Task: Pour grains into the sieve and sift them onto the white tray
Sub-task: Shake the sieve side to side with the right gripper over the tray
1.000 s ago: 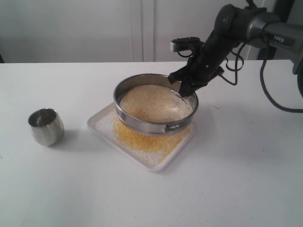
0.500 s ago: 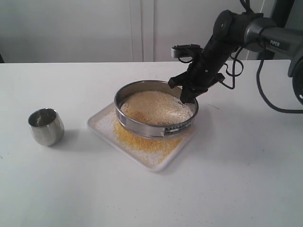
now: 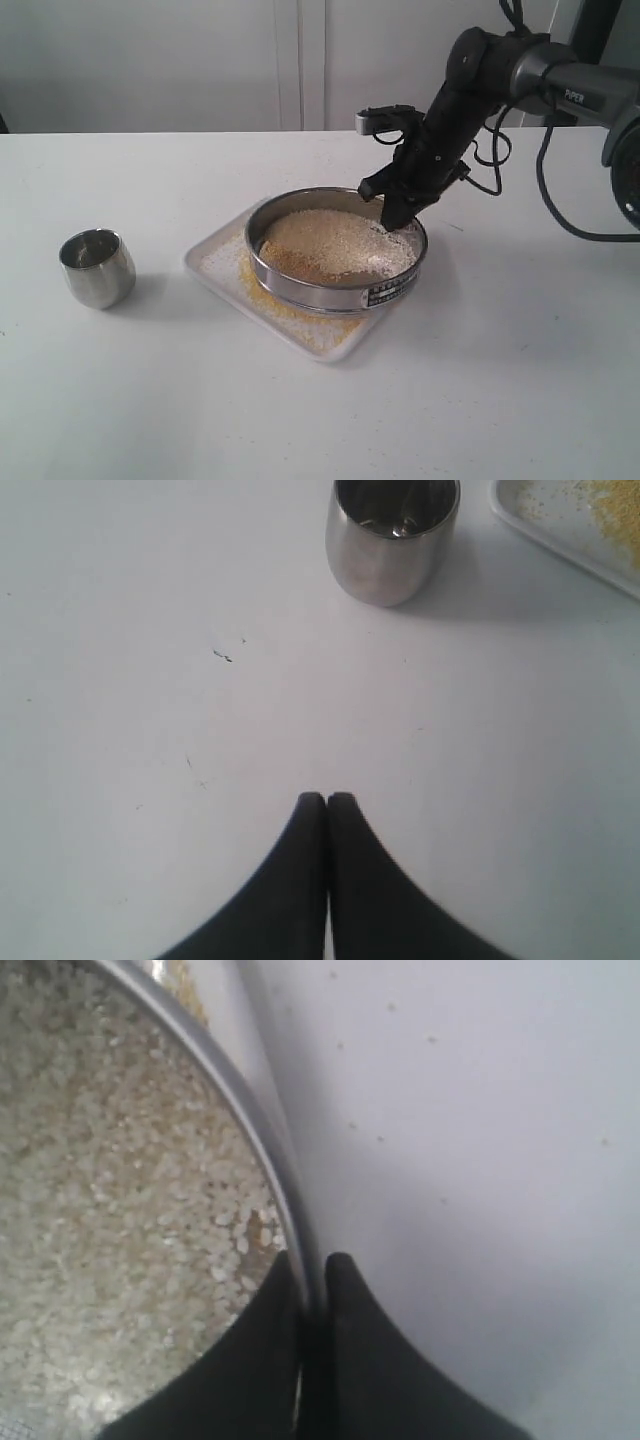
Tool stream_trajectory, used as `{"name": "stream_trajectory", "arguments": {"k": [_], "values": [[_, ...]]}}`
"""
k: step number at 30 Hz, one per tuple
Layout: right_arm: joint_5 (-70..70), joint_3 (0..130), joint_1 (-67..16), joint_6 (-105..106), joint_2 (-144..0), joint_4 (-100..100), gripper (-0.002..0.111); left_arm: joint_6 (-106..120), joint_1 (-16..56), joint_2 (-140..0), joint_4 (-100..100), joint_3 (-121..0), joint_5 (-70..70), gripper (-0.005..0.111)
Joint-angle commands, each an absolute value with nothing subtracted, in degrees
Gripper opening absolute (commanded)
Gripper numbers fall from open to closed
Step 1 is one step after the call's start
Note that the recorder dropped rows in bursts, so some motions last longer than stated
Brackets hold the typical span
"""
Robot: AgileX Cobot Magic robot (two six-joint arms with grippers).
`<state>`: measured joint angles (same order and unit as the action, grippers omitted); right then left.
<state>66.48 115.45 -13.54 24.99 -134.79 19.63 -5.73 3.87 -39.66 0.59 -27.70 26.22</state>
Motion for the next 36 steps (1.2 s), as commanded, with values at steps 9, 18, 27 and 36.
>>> {"name": "stream_trajectory", "arguments": {"k": [9, 18, 27, 36], "values": [[65.8, 116.6, -13.1, 20.6, -134.4, 32.3, 0.0, -6.0, 3.6, -39.3, 1.2, -27.5, 26.6, 0.0], [63.1, 116.6, -12.4, 32.9, -133.8, 26.4, 0.0, -6.0, 3.6, -39.3, 1.2, -27.5, 26.6, 0.0], [63.8, 116.6, -11.6, 19.2, -134.1, 21.7, 0.0, -6.0, 3.6, -39.3, 1.2, -27.5, 26.6, 0.0], [67.3, 117.2, -11.1, 14.9, -133.9, 32.8, 0.0, -6.0, 3.6, -39.3, 1.2, -27.5, 26.6, 0.0]]}}
